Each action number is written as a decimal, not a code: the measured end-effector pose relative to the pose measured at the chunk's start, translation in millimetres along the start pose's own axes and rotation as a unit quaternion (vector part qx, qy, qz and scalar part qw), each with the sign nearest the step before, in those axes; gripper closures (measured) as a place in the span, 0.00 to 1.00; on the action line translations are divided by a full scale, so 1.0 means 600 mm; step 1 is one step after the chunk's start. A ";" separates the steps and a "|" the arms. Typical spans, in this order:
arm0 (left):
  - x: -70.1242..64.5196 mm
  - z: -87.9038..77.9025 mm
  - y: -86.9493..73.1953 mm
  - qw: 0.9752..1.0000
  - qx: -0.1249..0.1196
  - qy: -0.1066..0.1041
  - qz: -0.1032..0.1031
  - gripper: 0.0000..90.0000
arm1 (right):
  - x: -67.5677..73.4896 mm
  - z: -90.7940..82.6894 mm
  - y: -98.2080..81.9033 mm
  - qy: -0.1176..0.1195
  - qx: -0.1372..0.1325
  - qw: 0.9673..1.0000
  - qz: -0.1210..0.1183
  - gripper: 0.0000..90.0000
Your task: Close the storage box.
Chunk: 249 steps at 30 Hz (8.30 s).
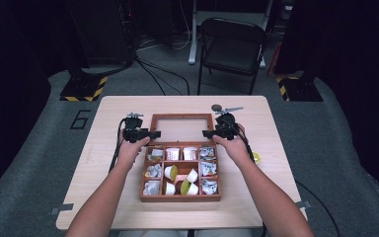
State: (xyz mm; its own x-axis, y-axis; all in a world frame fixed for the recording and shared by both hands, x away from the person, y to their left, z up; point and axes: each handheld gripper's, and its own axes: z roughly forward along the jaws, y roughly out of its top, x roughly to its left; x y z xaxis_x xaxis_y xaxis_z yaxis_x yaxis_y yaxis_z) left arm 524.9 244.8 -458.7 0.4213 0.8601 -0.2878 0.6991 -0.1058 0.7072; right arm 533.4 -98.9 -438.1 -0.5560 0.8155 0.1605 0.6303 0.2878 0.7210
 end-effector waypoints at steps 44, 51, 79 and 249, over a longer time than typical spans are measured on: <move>0.020 0.041 -0.022 0.998 0.044 0.001 -0.037 0.34 | -0.018 0.051 -0.030 0.015 0.051 0.996 0.069 0.32; 0.022 0.044 -0.023 0.998 0.043 -0.003 -0.042 0.33 | -0.024 0.056 -0.032 0.019 0.055 0.996 0.071 0.31; 0.035 0.060 -0.027 0.996 0.035 -0.029 -0.074 0.26 | -0.043 0.072 -0.037 0.047 0.052 0.992 0.102 0.25; -0.113 -0.214 -0.235 0.989 -0.069 -0.069 0.115 0.37 | 0.125 -0.190 -0.246 0.091 -0.087 0.991 -0.042 0.44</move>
State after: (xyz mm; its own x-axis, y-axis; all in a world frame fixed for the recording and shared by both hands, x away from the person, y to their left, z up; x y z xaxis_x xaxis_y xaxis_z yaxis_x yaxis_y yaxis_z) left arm 323.4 265.7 -456.1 0.6420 0.7433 -0.1880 0.4945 -0.2140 0.8424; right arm 336.9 -137.4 -456.1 -0.7010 0.6838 0.2028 0.4831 0.2461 0.8402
